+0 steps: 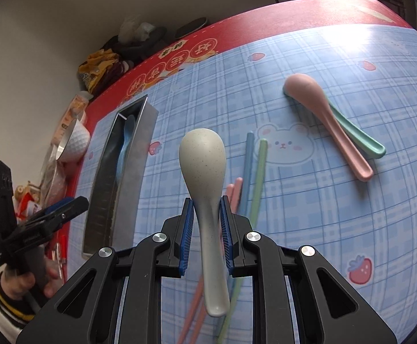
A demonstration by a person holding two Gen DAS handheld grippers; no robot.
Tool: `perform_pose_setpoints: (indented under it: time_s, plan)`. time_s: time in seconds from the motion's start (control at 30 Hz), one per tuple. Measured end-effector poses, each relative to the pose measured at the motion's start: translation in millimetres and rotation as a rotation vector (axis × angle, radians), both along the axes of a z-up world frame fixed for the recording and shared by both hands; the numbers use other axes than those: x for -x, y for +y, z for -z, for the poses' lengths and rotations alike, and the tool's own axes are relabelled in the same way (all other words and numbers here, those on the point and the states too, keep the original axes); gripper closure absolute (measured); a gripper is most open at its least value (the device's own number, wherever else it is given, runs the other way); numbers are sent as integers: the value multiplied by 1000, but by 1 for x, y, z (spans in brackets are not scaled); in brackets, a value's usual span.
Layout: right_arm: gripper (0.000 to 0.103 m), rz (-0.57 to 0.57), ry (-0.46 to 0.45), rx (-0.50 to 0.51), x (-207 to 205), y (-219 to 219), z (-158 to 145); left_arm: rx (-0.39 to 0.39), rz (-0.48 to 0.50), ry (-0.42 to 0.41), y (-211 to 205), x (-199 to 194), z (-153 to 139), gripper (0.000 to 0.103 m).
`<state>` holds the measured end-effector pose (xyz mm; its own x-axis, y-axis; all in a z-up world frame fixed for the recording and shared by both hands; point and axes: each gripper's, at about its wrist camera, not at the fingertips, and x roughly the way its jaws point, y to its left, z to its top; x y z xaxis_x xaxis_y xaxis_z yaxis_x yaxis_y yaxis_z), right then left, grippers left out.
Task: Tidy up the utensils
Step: 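Lower the white spoon into the steel tray and open the right gripper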
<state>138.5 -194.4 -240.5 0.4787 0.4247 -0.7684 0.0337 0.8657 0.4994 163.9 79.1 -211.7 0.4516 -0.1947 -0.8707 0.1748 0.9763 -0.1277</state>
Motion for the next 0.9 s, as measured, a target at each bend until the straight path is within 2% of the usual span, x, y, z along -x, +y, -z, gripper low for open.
perform_pose_setpoints:
  time_s: [0.17,0.43,0.7,0.9]
  plan:
    - [84,-33,8,-11,-23,40,-9,1,-9,-22,18,5,-2,6]
    - [84,-74,9,-87,-70,102,-20,27,-45,-59,43,7,-8,6]
    - [84,-75,78,-93,-112,148,3,17,-86,-68,68,8,-9,6]
    - [84,-38,125,-140,-128,158,20,15,-116,-55,85,9,-4,6]
